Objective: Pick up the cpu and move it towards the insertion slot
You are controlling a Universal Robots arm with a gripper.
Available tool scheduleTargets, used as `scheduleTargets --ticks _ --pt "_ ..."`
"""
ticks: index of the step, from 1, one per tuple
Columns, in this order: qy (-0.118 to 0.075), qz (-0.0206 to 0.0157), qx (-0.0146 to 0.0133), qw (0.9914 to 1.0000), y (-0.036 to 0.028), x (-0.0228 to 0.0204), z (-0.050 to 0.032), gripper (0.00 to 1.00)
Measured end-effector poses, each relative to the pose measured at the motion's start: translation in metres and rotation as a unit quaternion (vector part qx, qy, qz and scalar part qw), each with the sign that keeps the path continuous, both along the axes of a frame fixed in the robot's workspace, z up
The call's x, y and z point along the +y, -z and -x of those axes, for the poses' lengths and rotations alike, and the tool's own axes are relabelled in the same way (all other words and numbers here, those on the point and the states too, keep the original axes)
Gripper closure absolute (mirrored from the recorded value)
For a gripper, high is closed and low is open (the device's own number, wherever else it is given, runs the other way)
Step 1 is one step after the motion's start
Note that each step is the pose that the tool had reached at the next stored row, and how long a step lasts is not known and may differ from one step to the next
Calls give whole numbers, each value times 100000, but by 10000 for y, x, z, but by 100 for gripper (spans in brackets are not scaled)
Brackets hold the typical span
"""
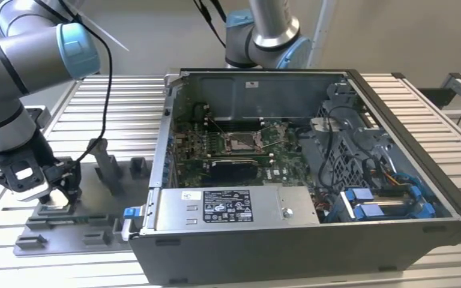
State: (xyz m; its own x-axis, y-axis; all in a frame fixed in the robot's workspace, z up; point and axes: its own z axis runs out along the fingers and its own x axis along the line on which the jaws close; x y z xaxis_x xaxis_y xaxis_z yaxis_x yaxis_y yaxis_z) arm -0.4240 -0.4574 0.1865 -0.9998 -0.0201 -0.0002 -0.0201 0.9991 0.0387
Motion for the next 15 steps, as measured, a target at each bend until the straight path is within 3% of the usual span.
scheduleTargets --ticks 2,6,15 --pt "7 -26 6 100000 -6 0 0 100" --pt "45 -131 125 100000 -128 -1 0 100" --pt "44 -160 130 100000 -531 -2 1 100"
